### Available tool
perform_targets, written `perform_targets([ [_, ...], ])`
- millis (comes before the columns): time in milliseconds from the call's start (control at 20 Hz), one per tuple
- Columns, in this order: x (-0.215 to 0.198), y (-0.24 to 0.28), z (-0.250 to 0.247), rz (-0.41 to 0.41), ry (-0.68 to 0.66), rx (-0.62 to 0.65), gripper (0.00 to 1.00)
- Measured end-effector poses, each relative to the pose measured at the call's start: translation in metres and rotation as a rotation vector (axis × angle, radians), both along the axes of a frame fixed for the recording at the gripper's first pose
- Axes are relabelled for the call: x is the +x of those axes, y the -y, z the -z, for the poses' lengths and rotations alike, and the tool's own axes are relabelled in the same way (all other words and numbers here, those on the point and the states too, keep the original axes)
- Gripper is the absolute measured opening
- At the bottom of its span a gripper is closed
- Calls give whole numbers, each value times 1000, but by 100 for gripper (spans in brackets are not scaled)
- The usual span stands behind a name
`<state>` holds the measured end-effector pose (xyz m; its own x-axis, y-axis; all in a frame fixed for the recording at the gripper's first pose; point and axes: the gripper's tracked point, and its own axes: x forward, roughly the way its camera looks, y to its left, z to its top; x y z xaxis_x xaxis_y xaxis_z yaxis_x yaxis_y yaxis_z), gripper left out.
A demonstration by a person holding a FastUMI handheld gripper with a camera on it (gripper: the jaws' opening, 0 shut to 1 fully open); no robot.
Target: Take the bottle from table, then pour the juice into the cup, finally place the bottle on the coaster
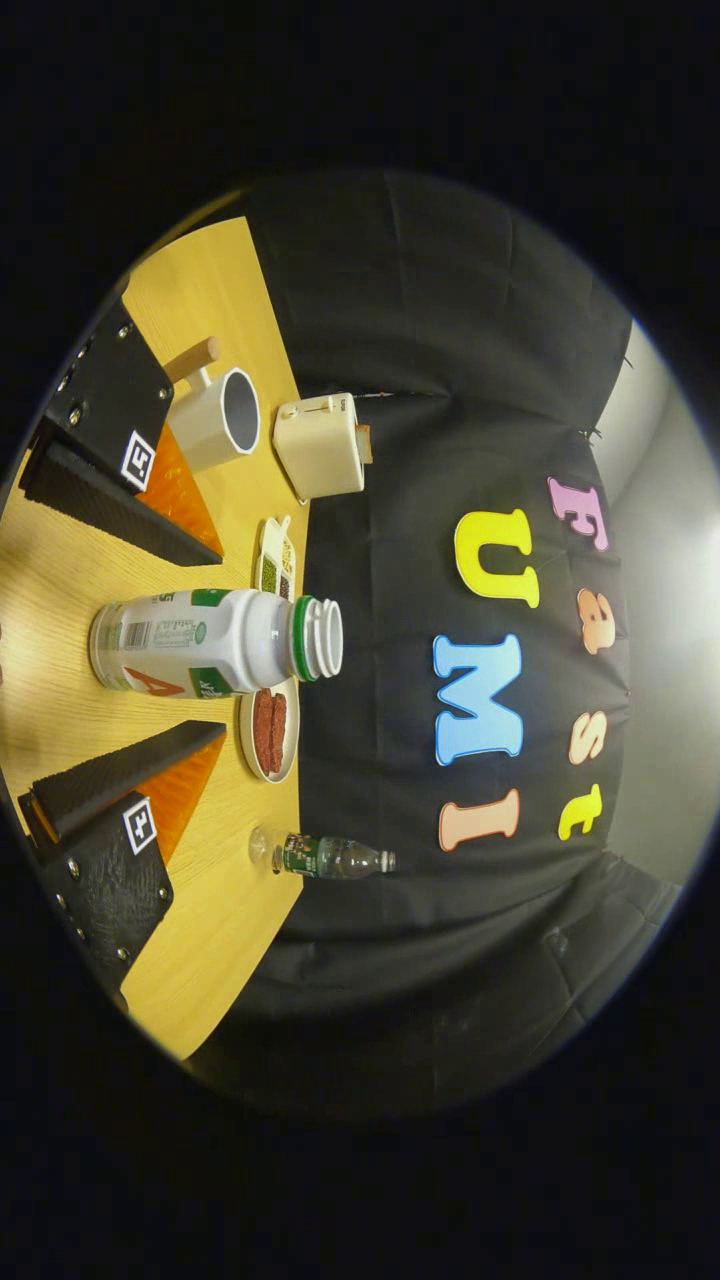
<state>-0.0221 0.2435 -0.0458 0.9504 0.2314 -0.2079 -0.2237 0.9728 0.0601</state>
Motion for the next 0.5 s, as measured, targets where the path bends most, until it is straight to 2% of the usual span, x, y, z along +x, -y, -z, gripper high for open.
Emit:
perform_targets([
  [400, 19, -5, 31, 38, -64, -9, 96],
  [450, 20, -7, 34, 38, -72, -5, 83],
  [500, 19, -7, 35, 41, -78, -7, 80],
])
